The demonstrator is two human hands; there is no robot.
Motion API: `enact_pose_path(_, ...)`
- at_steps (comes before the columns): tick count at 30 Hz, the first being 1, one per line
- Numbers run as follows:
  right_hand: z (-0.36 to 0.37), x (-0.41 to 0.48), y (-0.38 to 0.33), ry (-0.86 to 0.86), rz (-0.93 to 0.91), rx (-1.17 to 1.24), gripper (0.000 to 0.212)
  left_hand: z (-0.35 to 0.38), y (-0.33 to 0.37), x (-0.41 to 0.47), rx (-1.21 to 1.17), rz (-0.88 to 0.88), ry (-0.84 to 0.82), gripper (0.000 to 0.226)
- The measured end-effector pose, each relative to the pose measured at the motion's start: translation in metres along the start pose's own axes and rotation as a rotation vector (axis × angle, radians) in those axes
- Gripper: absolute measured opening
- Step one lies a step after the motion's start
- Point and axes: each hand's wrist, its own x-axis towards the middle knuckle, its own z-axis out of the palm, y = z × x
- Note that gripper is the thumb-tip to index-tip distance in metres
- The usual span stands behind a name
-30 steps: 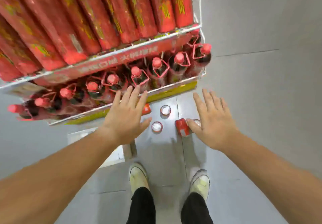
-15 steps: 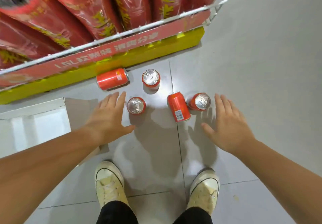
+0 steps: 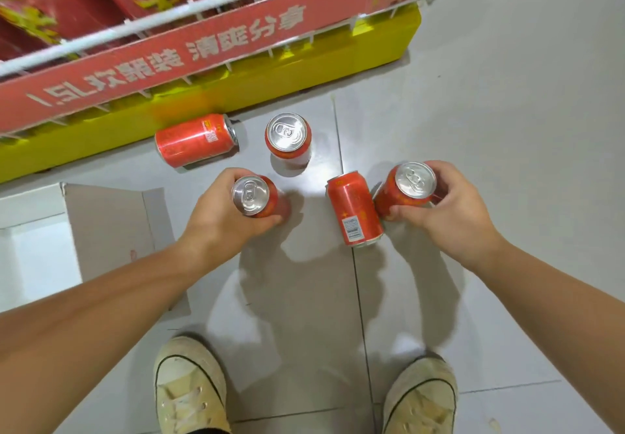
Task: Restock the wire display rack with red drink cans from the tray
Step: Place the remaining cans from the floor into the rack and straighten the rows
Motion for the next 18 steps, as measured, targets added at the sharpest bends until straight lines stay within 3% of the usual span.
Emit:
enact_pose_path(12,-0.05,-0.045,-0.088,-0.154,0.053,0.267,0.04,-0.04,0.089,-0.034,-0.368,-0.137,-0.207,0.062)
enact_pose_path(15,-0.07,-0.077,-0.129,-0.169,0.048,0.328,0.034,-0.069,0.133,-0.058,-0.444,-0.112,-0.225,0.045)
enact_pose_path(18,-0.096,-0.112,-0.181,-0.175,0.011,0.356,0.04,-0.106,0.188,-0.085,-0.491,-0.097,-0.197,0.042)
